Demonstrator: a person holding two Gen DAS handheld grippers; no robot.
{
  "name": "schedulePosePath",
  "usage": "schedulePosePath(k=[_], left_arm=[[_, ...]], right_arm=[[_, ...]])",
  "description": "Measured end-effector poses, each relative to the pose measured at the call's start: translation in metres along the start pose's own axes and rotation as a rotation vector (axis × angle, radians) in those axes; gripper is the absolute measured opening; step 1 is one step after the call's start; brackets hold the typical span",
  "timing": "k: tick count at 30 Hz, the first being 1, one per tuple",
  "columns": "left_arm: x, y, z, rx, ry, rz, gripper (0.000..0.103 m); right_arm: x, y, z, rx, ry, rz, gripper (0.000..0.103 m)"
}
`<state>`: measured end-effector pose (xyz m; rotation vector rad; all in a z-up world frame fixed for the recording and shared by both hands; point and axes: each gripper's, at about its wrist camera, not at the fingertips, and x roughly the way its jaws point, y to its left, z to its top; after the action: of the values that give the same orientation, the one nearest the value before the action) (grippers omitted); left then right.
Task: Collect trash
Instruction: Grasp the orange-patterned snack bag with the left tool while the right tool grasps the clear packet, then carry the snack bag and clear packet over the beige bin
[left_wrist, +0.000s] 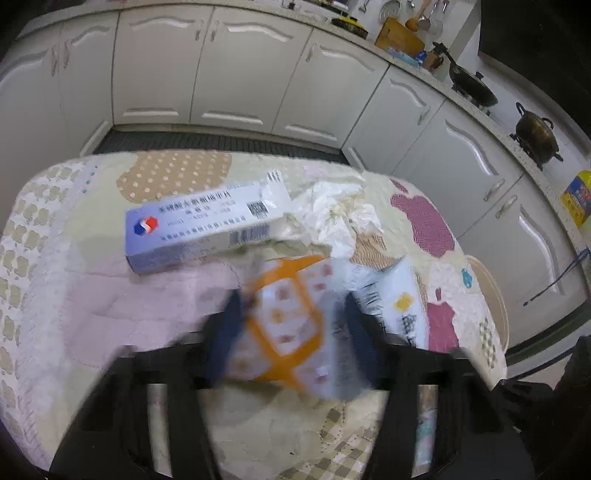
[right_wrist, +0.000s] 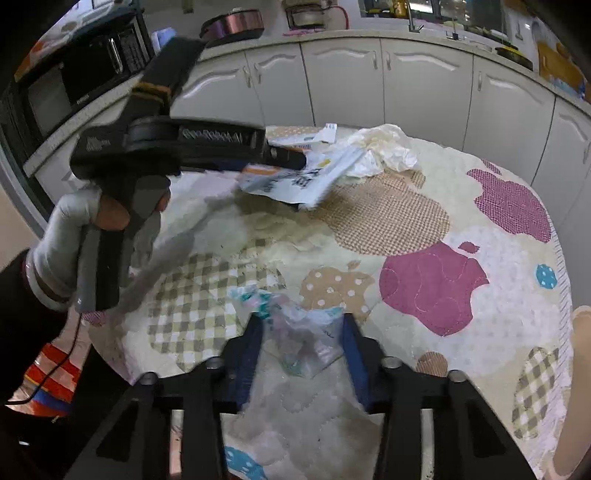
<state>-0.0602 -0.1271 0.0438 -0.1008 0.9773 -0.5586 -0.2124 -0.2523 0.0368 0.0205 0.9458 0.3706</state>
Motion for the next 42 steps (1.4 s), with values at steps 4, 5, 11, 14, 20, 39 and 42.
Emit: schedulePosePath(k=[4,5,11,14,20,39,42], left_arm=[[-0.009,-0.007,-0.002,0.023,-0.022,-0.005,0.018],[-0.013,-0.009,-0.003,0.021,-0.027,-0.010,0.013],[-0.027,-0.016,-0.013,0.040,-0.019,-0.038,0.008],[-0.032,-0.011,-0.016,0.000,-0.017,-0.071,0.010],[-0.034,0.002,-0.012,-0.082,-0.049,-0.133,0.075],[-0.026,-0.034,-0.019,0.040,-0.012,-0.064,0.031],[-0.043,-0.047,-0.018,0.065,-0.054,-0.060,0.031]], right_arm=[[-0.010,0.001,0.003,-0.011,-0.030,-0.007,0.019],[-0.013,0.000,0.004,-0.008,-0.035,-0.005,0.019],[-0.034,-0.005,0.006,0.016,-0.079,-0.016,0.018],[-0.045,-0.008,0.005,0.026,-0.099,-0.026,0.018],[-0.052,-0.015,0.005,0.046,-0.116,-0.043,0.018],[-0.067,-0.030,0.004,0.095,-0.169,-0.066,0.018],[-0.075,-0.032,0.004,0.094,-0.185,-0.084,0.018]])
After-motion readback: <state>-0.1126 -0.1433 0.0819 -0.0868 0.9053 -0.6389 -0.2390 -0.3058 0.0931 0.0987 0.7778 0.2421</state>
